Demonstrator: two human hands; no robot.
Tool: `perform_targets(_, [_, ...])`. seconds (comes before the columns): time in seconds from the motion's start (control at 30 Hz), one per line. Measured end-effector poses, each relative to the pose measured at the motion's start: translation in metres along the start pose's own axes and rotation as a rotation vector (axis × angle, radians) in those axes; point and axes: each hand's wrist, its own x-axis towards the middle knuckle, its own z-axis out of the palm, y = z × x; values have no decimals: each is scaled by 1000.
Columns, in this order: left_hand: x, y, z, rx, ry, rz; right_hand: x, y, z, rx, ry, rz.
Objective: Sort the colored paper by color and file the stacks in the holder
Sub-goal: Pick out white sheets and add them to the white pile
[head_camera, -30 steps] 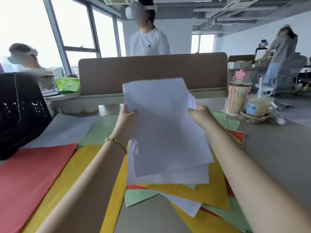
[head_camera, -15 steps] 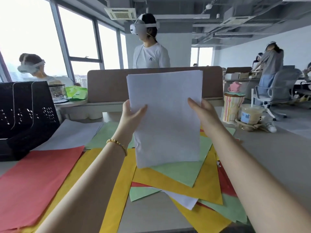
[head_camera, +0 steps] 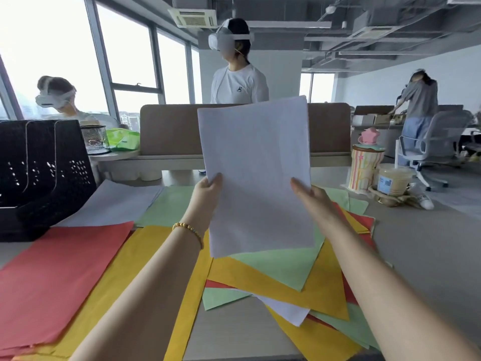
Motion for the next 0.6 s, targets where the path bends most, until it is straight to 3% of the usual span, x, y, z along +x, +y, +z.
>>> perform_targets(0.17, [13, 6, -21, -12, 9, -63, 10, 11, 19, 55, -22, 92])
perform_targets(0.3, [16, -2, -63, 236, -73, -147, 26, 24, 61, 39, 51, 155])
perform_targets(0.4, [20, -5, -102, 246, -141, -278, 37, 27, 103, 31, 65, 196])
perform_targets(0.53, [18, 0, -152, 287, -68, -287, 47, 17, 171, 6, -30, 195])
perform_targets(0.6, [23, 3, -183, 256, -129, -311, 54, 12, 205, -7, -72, 215])
